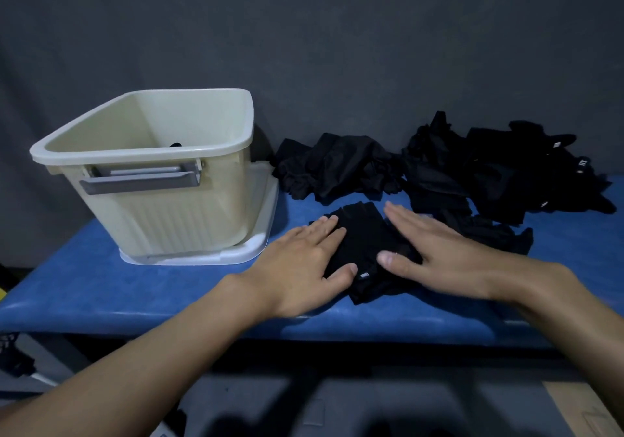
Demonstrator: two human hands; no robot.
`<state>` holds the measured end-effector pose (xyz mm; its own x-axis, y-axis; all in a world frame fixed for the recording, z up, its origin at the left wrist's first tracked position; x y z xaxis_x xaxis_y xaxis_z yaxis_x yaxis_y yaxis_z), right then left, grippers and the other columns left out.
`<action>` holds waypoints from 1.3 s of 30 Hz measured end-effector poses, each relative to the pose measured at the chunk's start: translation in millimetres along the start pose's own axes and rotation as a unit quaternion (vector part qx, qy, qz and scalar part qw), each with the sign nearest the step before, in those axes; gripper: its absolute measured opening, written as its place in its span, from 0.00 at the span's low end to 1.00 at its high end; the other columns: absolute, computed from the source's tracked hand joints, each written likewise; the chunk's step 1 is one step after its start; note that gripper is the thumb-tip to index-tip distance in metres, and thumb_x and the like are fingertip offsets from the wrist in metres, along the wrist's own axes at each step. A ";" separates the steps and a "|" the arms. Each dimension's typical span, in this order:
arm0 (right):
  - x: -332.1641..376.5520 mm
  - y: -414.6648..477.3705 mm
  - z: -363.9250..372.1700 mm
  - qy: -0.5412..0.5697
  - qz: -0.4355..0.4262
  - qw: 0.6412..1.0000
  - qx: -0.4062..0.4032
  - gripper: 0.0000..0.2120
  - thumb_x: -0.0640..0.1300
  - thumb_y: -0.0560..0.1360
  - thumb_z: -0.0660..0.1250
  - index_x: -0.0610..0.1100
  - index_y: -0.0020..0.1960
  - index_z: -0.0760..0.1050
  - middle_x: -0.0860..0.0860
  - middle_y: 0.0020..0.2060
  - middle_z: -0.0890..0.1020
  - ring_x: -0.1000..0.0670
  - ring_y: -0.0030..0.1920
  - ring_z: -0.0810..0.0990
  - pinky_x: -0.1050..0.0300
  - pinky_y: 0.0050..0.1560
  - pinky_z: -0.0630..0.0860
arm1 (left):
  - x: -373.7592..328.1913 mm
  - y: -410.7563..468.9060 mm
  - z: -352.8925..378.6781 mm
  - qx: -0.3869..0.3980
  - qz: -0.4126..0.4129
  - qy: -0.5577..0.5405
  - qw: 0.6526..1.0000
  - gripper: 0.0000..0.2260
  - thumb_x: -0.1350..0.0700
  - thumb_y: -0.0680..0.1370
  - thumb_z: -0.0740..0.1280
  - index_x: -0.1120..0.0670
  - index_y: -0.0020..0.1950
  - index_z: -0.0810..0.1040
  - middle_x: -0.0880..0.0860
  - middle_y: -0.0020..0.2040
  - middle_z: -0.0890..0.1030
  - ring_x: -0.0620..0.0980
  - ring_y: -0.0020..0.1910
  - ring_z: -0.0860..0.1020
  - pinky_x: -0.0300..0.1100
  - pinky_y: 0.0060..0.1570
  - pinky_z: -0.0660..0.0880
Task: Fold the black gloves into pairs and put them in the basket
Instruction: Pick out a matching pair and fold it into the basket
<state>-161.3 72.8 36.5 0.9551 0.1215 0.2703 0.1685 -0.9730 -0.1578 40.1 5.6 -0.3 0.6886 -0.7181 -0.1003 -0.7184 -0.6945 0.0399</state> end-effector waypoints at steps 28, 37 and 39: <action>1.6 -3.6 -4.7 0.173 -0.038 0.982 -0.058 0.21 0.55 0.81 0.57 0.56 0.73 0.66 0.68 0.67 0.70 0.74 0.63 0.67 0.72 0.66 0.61 | -6.8 -15.4 -8.8 -0.138 0.218 0.054 0.965 0.26 0.39 0.80 0.58 0.51 0.74 0.70 0.58 0.65 0.80 0.56 0.63 0.79 0.48 0.64 0.75; -7.1 -19.8 10.1 0.091 -0.073 0.990 -0.083 0.30 0.49 0.72 0.73 0.57 0.72 0.69 0.68 0.68 0.69 0.69 0.68 0.65 0.75 0.68 0.57 | -7.1 -12.1 -8.4 -0.213 0.242 0.033 0.946 0.17 0.46 0.82 0.57 0.53 0.62 0.79 0.53 0.53 0.84 0.55 0.50 0.83 0.48 0.45 0.81; -6.3 -19.1 11.6 0.080 -0.086 0.986 -0.121 0.28 0.47 0.73 0.73 0.56 0.70 0.70 0.66 0.63 0.74 0.66 0.64 0.71 0.74 0.65 0.63 | -9.3 -11.7 -11.0 -0.233 0.216 0.020 0.948 0.16 0.47 0.82 0.56 0.53 0.59 0.79 0.51 0.45 0.83 0.53 0.41 0.81 0.44 0.34 0.75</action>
<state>-167.8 92.9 26.8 0.8634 0.2758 0.4225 0.2439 -0.9612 0.1291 43.2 19.9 11.1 0.3503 -0.9345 0.0637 -0.8194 -0.2728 0.5042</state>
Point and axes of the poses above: each hand's wrist, its own y-axis towards the middle knuckle, its own z-axis out of the palm, x = y × z, the point moved 2 cm from there along y, towards the middle knuckle
